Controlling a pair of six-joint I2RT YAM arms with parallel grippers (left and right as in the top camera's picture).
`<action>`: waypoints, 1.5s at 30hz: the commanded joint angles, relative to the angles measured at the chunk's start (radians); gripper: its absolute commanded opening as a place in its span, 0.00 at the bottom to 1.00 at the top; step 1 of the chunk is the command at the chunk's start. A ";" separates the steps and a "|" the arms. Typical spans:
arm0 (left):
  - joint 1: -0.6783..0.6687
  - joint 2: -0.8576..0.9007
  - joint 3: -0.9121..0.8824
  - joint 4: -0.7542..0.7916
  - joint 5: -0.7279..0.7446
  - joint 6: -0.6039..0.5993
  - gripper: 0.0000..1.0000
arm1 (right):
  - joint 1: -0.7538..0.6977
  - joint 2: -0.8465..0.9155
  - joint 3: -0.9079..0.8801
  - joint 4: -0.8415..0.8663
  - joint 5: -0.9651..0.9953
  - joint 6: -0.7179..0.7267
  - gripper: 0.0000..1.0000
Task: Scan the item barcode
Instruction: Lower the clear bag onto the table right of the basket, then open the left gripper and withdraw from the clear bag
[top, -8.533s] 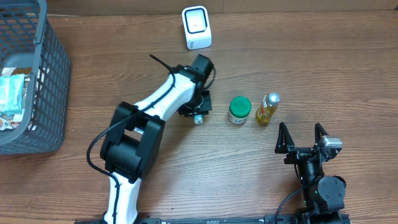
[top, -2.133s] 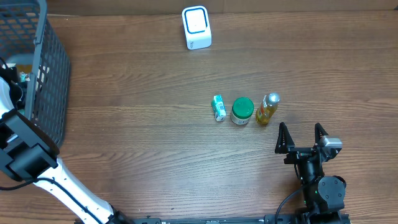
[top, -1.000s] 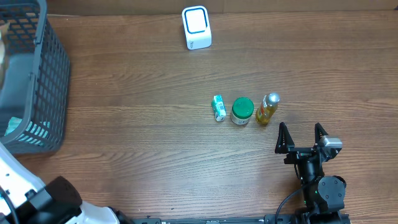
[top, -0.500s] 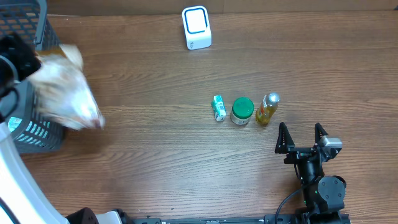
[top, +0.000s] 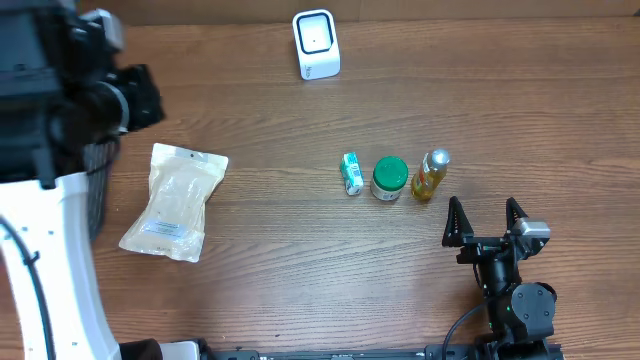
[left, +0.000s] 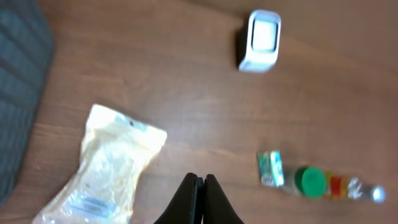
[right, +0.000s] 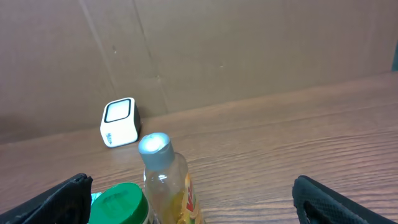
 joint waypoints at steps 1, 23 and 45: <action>-0.032 0.004 -0.070 0.009 -0.092 -0.016 0.04 | -0.002 -0.010 -0.011 0.005 -0.002 -0.005 1.00; -0.061 0.009 -0.750 0.396 -0.192 -0.036 0.09 | -0.002 -0.010 -0.011 0.005 -0.002 -0.005 1.00; -0.060 0.010 -1.156 0.837 -0.521 -0.031 0.10 | -0.002 -0.010 -0.011 0.005 -0.002 -0.005 1.00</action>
